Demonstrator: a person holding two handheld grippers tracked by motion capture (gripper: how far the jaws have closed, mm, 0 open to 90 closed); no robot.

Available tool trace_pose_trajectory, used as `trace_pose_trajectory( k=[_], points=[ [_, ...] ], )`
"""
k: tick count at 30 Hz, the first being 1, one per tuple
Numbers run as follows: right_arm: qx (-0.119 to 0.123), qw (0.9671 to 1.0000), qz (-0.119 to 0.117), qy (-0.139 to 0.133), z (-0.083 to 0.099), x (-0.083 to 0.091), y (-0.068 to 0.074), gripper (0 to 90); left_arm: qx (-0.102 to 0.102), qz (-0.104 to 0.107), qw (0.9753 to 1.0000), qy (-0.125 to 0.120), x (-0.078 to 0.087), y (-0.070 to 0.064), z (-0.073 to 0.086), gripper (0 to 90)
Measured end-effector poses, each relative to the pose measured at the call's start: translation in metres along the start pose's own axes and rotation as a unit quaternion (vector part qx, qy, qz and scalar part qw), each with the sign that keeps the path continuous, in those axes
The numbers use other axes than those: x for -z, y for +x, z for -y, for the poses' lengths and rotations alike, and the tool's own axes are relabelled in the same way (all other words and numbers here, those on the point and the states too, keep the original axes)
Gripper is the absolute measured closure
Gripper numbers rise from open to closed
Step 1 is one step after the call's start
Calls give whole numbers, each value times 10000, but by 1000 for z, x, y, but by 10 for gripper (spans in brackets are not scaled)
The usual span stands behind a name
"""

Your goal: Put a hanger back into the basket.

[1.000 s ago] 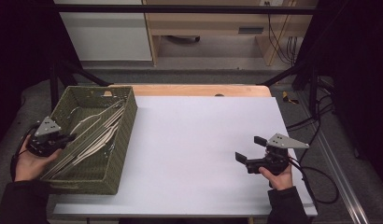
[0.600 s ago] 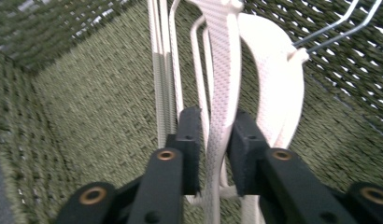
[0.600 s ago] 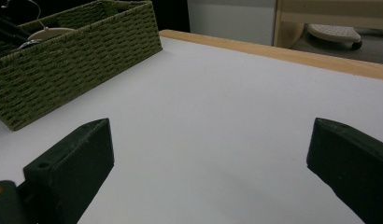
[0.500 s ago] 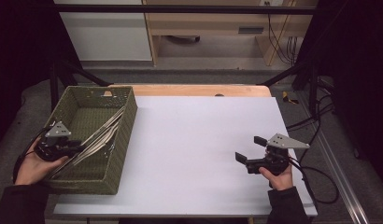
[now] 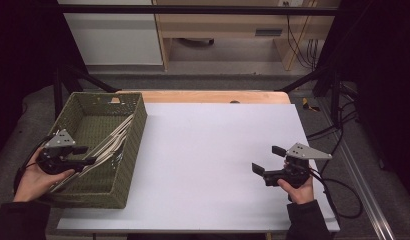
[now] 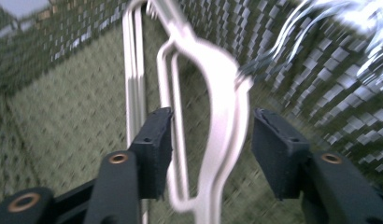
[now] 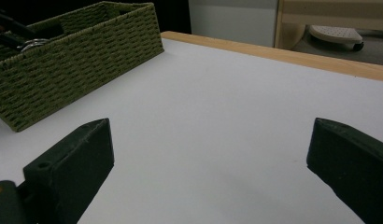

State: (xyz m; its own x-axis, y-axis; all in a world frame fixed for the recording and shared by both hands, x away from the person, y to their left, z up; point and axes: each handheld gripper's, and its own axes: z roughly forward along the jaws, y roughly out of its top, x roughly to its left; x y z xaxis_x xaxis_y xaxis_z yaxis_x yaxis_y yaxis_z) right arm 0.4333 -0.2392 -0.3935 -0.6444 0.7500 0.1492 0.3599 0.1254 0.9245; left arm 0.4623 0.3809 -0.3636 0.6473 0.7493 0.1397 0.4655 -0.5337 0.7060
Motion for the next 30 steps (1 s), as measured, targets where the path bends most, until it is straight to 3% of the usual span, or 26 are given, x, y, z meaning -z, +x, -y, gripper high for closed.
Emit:
trace_pose_trajectory(
  k=[3, 6, 9, 13, 14, 16, 19, 24, 25, 28, 30],
  points=[
    [-5, 10000, 3, -12, 0, 0, 0, 14, 77, -3, 9994, -324, 5, -8, -7, 369],
    [-1, 10000, -18, -17, 0, 1, 0, 14, 287, 140, 9961, -824, 10, -19, -14, 290],
    [8, 10000, -1, -53, -1, 3, 0, 14, 321, 204, 9911, -1274, 13, -33, -22, 197],
    [-7, 9999, -15, -109, -2, 6, 0, 13, 484, 310, 9838, -1701, 13, -53, -34, 124],
    [24, 9999, -24, -109, -2, 6, -1, 13, 530, 376, 9802, -1872, 12, -61, -39, 119],
    [11, 9999, -28, -161, -2, 8, -1, 11, 607, 455, 9755, -2066, 10, -70, -42, 107],
    [21, 9998, -27, -204, -3, 11, -1, 8, 623, 469, 9717, -2230, 5, -82, -45, 101],
    [74, 9997, -71, -243, -4, 14, 0, 5, 704, 640, 9685, -2302, -8, -95, -43, 91],
    [89, 9996, -60, -242, -4, 15, 0, 5, 718, 667, 9669, -2356, -10, -98, -41, 91],
    [106, 9996, -63, -254, -4, 15, 0, 5, 692, 638, 9687, -2297, -17, -101, -37, 93],
    [112, 9996, -60, -246, -4, 15, 0, 5, 705, 626, 9683, -2315, -17, -101, -37, 101]
  ],
)
